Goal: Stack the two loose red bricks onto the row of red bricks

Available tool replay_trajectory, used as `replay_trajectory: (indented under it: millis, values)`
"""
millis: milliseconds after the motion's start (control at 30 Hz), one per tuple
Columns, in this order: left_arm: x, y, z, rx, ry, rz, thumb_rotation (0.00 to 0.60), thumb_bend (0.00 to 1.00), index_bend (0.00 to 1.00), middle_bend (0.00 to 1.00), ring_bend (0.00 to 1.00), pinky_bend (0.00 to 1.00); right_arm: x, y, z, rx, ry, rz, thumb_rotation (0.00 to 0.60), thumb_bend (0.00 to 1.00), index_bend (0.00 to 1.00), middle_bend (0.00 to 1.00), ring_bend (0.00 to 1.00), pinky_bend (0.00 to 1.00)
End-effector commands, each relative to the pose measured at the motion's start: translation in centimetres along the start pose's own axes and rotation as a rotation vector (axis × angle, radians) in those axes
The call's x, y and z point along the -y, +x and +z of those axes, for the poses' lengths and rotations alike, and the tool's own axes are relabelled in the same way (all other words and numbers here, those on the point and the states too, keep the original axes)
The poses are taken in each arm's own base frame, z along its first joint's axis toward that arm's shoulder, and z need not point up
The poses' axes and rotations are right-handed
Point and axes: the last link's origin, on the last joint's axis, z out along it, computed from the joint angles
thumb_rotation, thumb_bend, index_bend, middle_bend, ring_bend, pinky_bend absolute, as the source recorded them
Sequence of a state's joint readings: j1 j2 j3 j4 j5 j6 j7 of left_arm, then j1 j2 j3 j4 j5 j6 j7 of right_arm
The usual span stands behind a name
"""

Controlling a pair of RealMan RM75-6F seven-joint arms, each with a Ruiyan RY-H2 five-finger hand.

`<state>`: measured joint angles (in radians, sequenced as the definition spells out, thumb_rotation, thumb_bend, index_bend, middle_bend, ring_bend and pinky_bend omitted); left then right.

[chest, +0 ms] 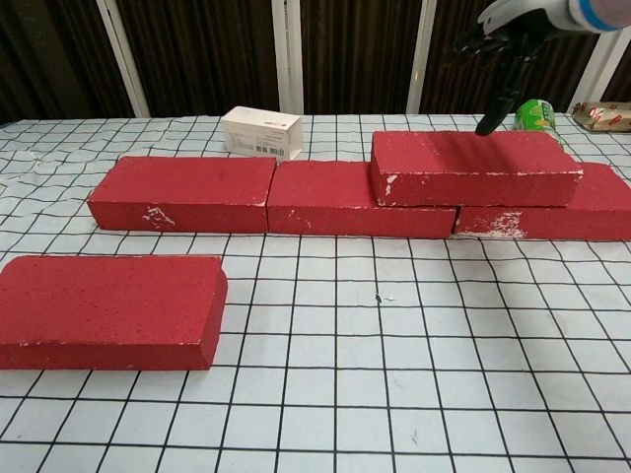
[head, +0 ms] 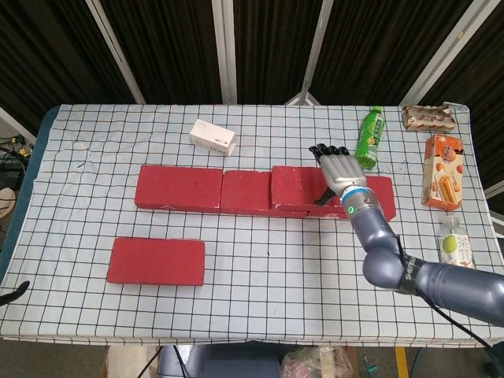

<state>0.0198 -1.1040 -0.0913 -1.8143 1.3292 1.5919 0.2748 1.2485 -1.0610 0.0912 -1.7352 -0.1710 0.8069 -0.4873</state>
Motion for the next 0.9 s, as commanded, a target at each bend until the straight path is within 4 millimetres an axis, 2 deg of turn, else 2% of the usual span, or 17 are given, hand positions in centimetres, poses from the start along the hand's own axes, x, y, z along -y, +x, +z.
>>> replay_trajectory:
  millis: [33,233,333,467,633,733,900]
  values:
    - [0.0,0.1,0.0,-0.001,0.0,-0.005,0.6,0.0,0.08,0.0,0.01,0.17,-4.7,-0.5,-4.9,-0.155,0.004,0.078,0.6,0.15,0.0,0.0,0.0,0.0]
    - [-0.4,0.0,0.1,-0.004,-0.042,-0.01,0.6,0.0,0.08,0.0,0.01,0.17,-10.5,-5.3,-11.3,-0.232,0.003,0.064,0.6,0.15,0.0,0.0,0.0,0.0]
    - [-0.8,-0.1,0.0,-0.006,-0.072,-0.011,0.6,0.0,0.08,0.0,0.01,0.17,-12.3,-7.4,-13.8,-0.243,-0.003,0.098,0.6,0.15,0.0,0.0,0.0,0.0]
    - [-1.4,-0.2,-0.3,-0.026,-0.101,-0.051,0.6,0.0,0.08,0.0,0.0,0.16,-14.1,-9.2,-16.7,-0.287,-0.025,0.086,0.6,0.15,0.0,0.0,0.0,0.0]
    - [-2.2,-0.4,-0.6,-0.07,-0.119,-0.096,0.6,0.0,0.08,0.0,0.0,0.15,-14.9,-10.7,-19.0,-0.347,-0.075,0.093,0.6,0.15,0.0,0.0,0.0,0.0]
    - [-3.2,-1.3,-0.9,-0.036,-0.149,-0.09,0.6,0.0,0.07,0.0,0.0,0.13,-14.8,-12.3,-20.4,-0.381,-0.095,0.117,0.6,0.15,0.0,0.0,0.0,0.0]
    - [-4.7,-1.9,0.2,0.079,-0.198,-0.066,0.6,0.0,0.05,0.0,0.0,0.09,-15.0,-13.7,-21.0,-0.385,-0.104,0.135,0.6,0.15,0.0,0.0,0.0,0.0]
